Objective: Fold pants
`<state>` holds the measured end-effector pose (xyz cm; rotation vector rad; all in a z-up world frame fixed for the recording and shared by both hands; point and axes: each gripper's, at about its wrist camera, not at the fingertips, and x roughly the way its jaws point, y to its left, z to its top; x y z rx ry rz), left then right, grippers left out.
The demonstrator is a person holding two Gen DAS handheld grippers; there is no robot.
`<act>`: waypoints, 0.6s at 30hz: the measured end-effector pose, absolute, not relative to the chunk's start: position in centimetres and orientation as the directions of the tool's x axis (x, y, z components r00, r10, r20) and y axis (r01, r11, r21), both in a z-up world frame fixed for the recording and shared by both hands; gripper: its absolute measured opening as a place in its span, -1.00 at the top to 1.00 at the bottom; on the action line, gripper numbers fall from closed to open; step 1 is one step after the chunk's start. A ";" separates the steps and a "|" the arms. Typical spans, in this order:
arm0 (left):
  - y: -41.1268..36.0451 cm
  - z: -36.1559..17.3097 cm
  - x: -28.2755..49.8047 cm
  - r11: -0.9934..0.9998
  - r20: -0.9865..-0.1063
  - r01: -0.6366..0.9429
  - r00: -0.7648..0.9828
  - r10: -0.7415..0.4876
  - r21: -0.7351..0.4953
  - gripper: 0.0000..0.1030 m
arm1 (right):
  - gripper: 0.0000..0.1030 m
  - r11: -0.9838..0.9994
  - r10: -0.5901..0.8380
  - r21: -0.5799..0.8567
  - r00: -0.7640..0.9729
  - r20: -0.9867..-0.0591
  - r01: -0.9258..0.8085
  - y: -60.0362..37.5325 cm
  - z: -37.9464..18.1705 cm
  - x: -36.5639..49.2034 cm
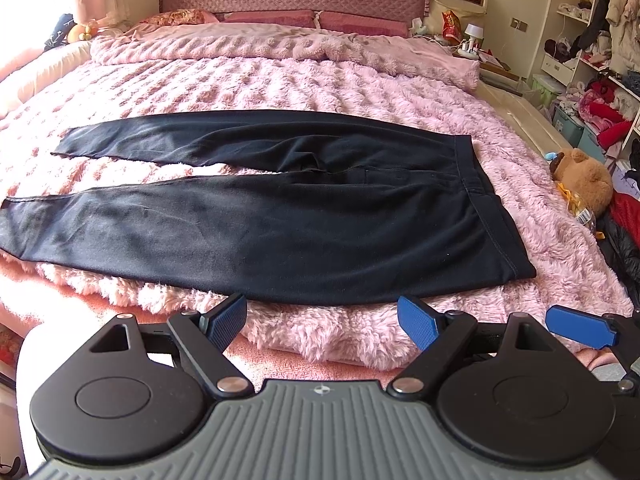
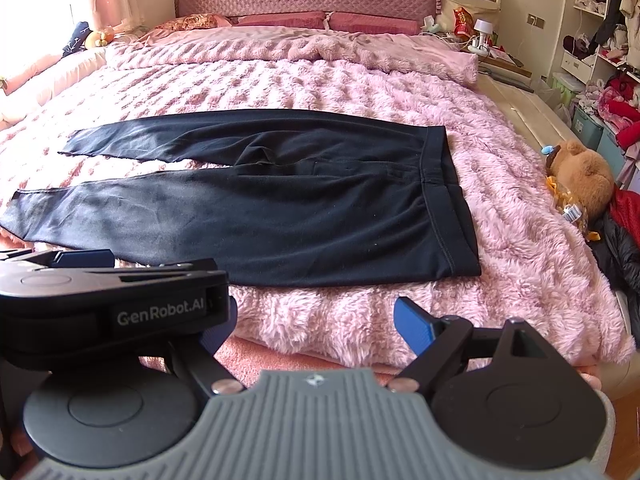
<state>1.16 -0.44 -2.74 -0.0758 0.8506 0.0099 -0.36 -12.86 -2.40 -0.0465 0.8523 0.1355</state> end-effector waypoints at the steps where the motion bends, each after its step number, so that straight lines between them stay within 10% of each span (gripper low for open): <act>1: -0.4 -2.7 1.2 0.997 -0.753 -0.038 0.658 -0.024 -0.065 -0.93 | -0.58 0.990 0.101 0.014 0.649 -0.754 -0.138 -12.9 -2.4 -0.4; 18: -0.3 -3.3 1.4 0.997 -0.764 -0.038 0.645 -0.023 -0.062 -0.93 | -0.58 0.990 0.094 0.007 0.636 -0.766 -0.139 -13.0 -3.1 0.0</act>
